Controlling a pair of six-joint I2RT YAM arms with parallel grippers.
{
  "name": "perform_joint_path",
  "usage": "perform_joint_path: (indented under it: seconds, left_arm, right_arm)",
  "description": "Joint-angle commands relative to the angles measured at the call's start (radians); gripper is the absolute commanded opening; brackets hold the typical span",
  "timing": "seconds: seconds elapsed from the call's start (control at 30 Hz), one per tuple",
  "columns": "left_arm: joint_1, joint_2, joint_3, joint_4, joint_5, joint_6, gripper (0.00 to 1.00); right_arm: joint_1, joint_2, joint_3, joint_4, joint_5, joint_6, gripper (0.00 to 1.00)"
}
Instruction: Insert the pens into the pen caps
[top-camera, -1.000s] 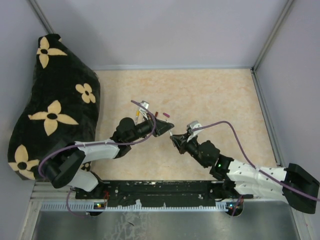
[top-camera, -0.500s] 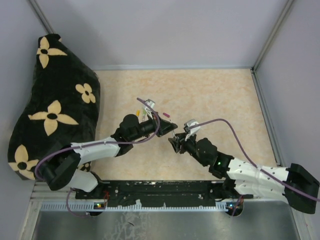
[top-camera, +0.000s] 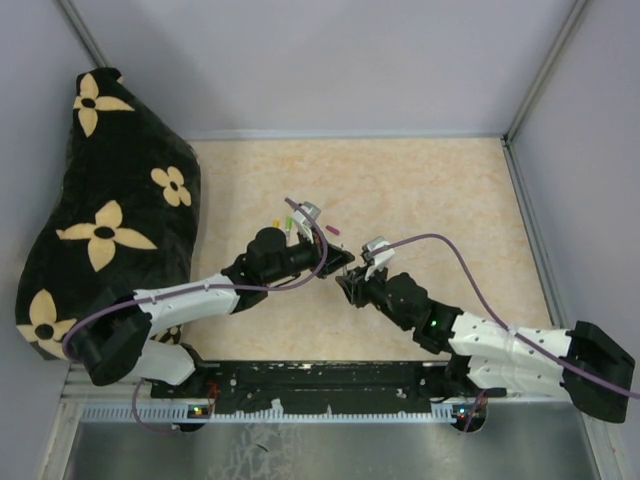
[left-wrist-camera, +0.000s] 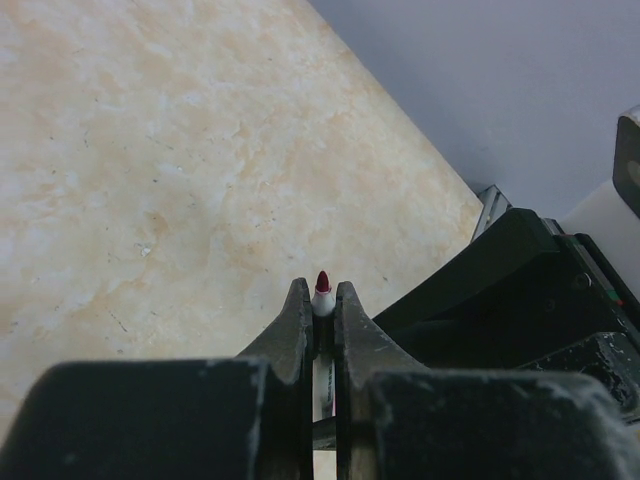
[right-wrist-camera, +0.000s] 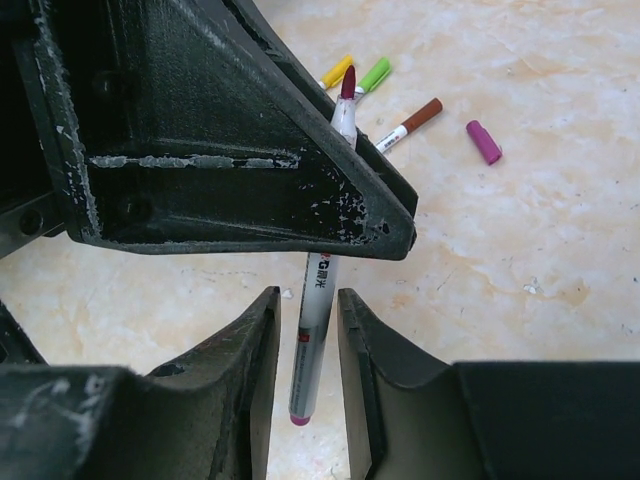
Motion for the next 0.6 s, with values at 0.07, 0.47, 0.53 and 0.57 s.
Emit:
perform_joint_path:
  seconds: [0.07, 0.47, 0.53, 0.57]
  left_arm:
    - [-0.016, -0.028, 0.019, -0.007, -0.029, 0.040, 0.00]
    - [-0.039, -0.027, 0.020, 0.006, -0.040, 0.050, 0.00]
    - [-0.043, -0.025, 0.020, 0.006, -0.045, 0.053, 0.00]
    - [-0.044, -0.025, 0.020, 0.005, -0.053, 0.054, 0.00]
  right_arm:
    - [-0.006, 0.019, 0.055, 0.030, -0.014, 0.015, 0.28]
    - [-0.006, 0.025, 0.052, 0.042, -0.008, 0.028, 0.16]
    - [-0.006, 0.020, 0.053, 0.037, -0.005, 0.028, 0.08]
    - [-0.006, 0.018, 0.054, 0.034, -0.003, 0.028, 0.03]
